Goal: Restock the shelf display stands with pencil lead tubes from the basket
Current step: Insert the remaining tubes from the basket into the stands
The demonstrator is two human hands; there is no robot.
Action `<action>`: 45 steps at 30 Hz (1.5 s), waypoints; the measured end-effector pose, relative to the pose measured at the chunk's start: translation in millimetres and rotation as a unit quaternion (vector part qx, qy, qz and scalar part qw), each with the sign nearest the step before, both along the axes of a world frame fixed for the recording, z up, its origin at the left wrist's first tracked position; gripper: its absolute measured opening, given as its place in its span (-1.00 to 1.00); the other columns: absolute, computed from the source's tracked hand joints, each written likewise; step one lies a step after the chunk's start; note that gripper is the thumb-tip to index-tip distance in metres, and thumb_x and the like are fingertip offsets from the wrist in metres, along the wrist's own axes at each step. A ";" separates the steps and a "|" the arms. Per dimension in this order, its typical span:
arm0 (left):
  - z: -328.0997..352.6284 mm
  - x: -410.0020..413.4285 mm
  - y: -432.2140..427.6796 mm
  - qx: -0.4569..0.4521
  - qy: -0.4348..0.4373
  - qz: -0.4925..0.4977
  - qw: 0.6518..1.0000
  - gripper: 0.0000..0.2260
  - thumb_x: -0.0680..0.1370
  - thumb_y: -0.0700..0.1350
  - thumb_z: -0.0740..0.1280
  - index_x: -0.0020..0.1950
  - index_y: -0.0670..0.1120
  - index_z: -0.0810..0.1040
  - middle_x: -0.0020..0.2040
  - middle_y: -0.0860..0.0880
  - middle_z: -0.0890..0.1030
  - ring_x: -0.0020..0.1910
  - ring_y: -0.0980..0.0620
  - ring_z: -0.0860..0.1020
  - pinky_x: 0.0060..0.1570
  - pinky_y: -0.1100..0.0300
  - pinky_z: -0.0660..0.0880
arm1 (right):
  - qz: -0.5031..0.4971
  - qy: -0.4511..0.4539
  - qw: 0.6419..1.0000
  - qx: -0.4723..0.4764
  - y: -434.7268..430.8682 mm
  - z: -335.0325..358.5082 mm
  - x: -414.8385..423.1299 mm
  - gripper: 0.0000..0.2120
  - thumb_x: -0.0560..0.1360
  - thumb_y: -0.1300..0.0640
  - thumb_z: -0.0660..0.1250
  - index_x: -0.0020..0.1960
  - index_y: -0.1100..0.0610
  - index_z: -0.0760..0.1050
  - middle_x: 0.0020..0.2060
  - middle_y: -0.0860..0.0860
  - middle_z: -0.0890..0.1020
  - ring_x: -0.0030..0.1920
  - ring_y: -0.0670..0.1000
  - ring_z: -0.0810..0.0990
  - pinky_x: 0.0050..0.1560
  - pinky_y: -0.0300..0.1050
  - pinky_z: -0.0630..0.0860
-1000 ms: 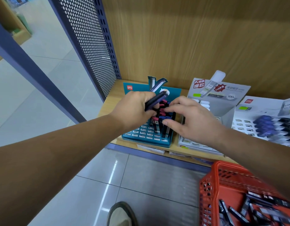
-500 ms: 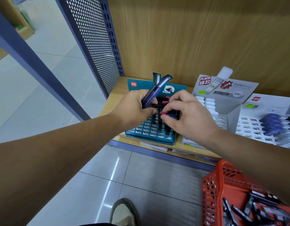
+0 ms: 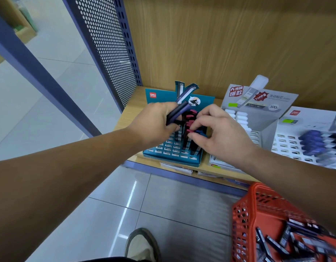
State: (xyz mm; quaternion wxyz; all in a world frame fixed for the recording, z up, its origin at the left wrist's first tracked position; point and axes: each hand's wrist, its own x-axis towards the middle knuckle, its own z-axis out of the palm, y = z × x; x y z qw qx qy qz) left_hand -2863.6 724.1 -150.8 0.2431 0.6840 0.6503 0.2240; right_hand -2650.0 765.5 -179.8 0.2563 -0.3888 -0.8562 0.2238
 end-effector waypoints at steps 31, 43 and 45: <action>47.1 30.1 -25.1 -0.343 -0.437 0.104 0.825 -0.76 0.69 0.01 0.09 -0.01 -0.10 0.44 -0.25 -0.16 0.55 -0.47 -0.03 0.36 -0.61 0.30 0.14 | -0.127 0.328 0.815 -0.460 0.3 87.0 38.2 -0.87 0.72 0.24 0.18 0.06 0.21 0.49 -0.07 0.23 0.67 -0.04 0.23 0.75 -0.09 0.07 0.71; 84.2 77.8 -32.7 -0.272 -0.234 0.055 0.932 -0.82 0.68 -0.10 0.32 0.16 -0.20 0.58 -0.18 -0.14 0.69 -0.40 -0.04 0.53 -0.57 0.30 0.15 | -0.180 0.168 0.914 -0.322 -13.7 105.0 73.9 -0.78 0.72 0.20 0.15 0.09 0.08 0.57 -0.34 0.08 0.50 -0.54 -0.04 0.38 -0.56 -0.22 0.27; 95.1 96.3 -32.6 -0.257 -0.213 0.050 0.941 -0.91 0.61 -0.21 0.38 0.08 -0.19 0.63 -0.27 -0.12 0.65 -0.43 -0.05 0.44 -0.55 0.28 0.16 | -0.196 0.158 0.909 -0.331 -17.9 111.4 90.2 -0.75 0.70 0.24 0.12 0.08 0.08 0.57 -0.36 0.12 0.53 -0.52 -0.01 0.43 -0.54 -0.18 0.32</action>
